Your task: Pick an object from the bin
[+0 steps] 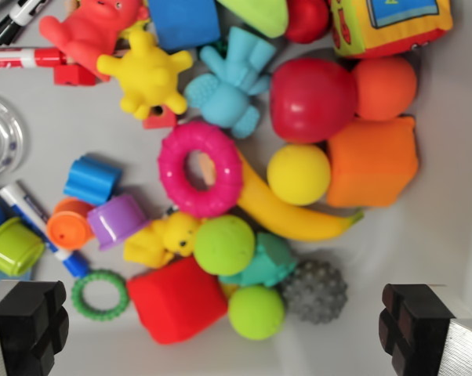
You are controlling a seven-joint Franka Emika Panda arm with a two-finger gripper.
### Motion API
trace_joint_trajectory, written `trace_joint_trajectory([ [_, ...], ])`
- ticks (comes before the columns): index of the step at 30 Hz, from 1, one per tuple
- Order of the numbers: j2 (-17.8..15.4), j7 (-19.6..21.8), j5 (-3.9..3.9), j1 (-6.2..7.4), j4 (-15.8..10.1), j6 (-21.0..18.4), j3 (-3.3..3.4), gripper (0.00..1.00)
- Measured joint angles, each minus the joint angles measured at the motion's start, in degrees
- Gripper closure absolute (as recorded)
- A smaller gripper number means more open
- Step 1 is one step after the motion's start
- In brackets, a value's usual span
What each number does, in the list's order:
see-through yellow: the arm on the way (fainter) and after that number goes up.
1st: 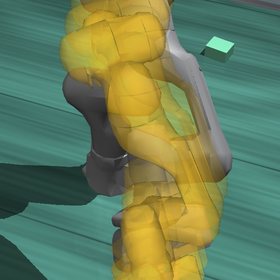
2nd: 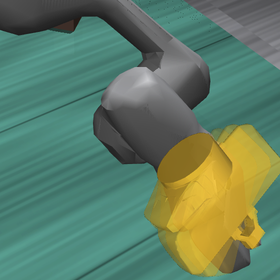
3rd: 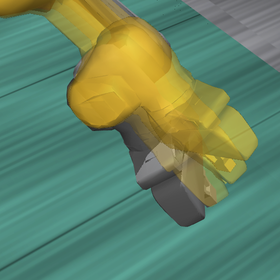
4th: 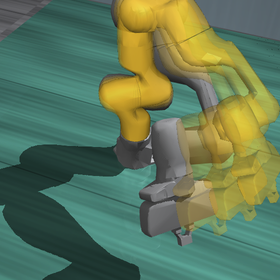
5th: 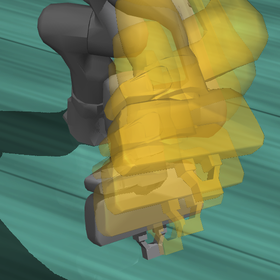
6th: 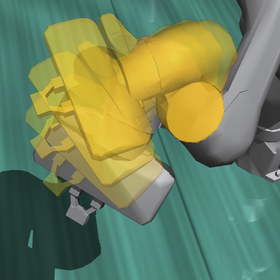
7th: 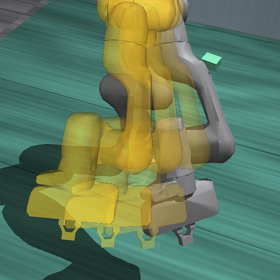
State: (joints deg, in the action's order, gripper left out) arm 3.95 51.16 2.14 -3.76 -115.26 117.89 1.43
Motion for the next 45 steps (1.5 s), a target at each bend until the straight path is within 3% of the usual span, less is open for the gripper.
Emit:
trace_joint_trajectory([
  [22, -1.64, 10.67, -0.25, 0.0, -6.02, 4.4, 0.0, 0.0],
  [45, -3.47, 27.42, -0.72, 0.0, -14.83, 11.5, 0.0, 0.0],
])
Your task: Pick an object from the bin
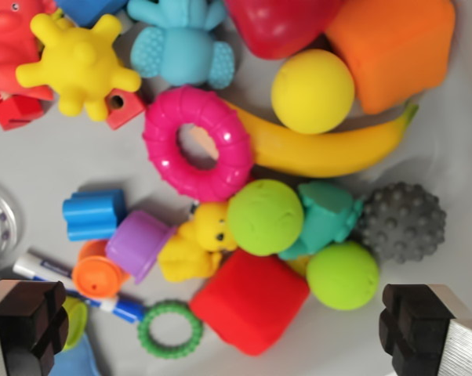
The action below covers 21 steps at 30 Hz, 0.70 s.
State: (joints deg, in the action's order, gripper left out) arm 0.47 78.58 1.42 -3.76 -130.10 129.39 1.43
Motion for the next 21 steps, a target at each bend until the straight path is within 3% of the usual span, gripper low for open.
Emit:
trace_joint_trajectory([
  [21, -0.78, 18.11, -0.71, 0.0, -8.64, 8.19, 0.0, 0.0],
])
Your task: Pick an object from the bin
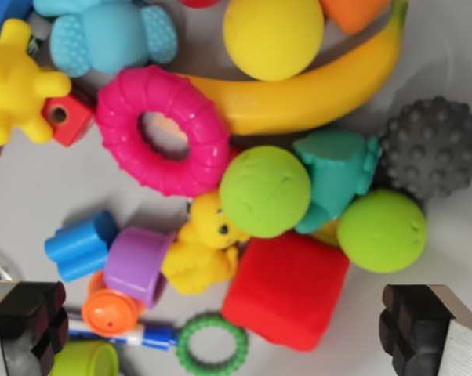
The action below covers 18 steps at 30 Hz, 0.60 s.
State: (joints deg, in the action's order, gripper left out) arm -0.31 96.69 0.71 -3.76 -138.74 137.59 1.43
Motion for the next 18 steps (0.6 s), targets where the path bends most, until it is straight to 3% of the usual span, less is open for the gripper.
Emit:
trace_joint_trajectory([
  [14, 0.08, 13.13, -0.48, 0.0, -5.83, 6.37, 0.0, 0.0],
  [18, 0.71, 14.74, -0.59, 0.0, -6.77, 8.12, 0.0, 0.0],
])
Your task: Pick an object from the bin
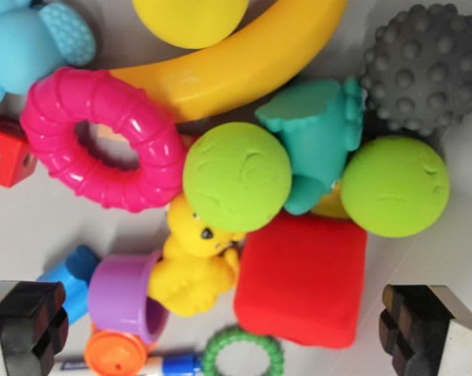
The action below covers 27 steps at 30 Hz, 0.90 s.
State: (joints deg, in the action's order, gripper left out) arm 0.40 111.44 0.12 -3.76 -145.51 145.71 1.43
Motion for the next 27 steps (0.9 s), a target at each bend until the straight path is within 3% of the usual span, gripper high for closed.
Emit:
trace_joint_trajectory([
  [17, 10.76, 0.07, -0.61, 0.0, -0.23, 10.7, -0.05, 0.0],
  [27, 15.03, -0.05, -0.85, 0.0, 0.11, 14.69, -0.17, 0.0],
])
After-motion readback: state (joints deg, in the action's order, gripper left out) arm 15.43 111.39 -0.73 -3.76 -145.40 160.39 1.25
